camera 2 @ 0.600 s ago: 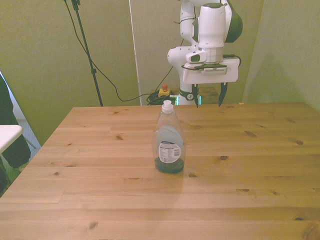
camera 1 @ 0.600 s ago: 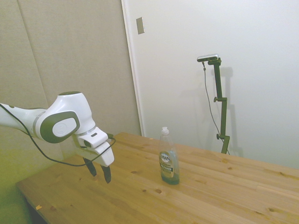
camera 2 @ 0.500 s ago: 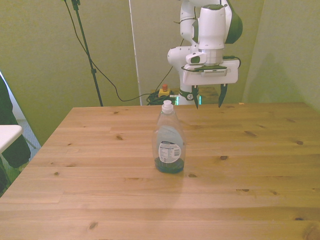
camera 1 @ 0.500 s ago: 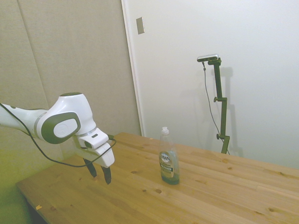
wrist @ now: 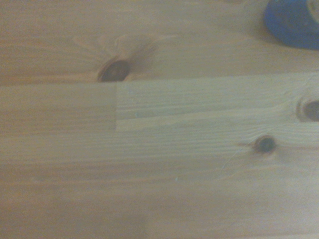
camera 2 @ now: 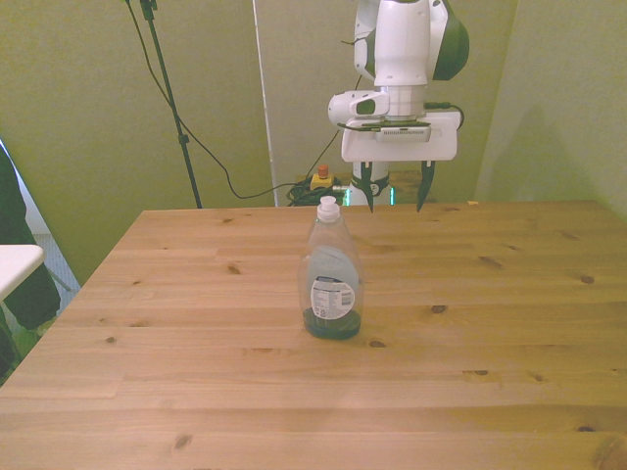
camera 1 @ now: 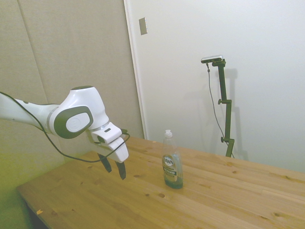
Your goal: Knock down the dish soap
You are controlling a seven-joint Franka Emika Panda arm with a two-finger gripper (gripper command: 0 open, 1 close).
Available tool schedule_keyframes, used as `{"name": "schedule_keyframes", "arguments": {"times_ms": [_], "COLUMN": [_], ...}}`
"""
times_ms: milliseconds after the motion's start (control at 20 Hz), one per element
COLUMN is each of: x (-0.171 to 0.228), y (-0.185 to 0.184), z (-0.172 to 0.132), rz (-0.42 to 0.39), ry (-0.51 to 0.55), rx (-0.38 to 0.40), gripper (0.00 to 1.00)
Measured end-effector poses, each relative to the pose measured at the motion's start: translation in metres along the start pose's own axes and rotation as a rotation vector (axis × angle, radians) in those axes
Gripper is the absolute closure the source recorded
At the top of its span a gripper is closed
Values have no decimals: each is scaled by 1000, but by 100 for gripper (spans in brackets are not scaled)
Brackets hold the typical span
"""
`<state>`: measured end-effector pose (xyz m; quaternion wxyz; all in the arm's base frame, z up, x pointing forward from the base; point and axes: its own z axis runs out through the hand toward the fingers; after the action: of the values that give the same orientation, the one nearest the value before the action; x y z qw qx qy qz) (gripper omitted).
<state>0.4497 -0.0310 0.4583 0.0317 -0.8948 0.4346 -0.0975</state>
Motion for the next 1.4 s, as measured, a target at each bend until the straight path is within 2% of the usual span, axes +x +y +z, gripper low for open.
{"name": "schedule_keyframes", "arguments": {"times_ms": [500,1000,1400], "x": [73,138,188], "y": [1,-14,-56], "z": [-1,30,36], "rz": [118,223,328], "ry": [52,90,143], "rx": [-1,-7,39], "gripper": [100,100,100]}}
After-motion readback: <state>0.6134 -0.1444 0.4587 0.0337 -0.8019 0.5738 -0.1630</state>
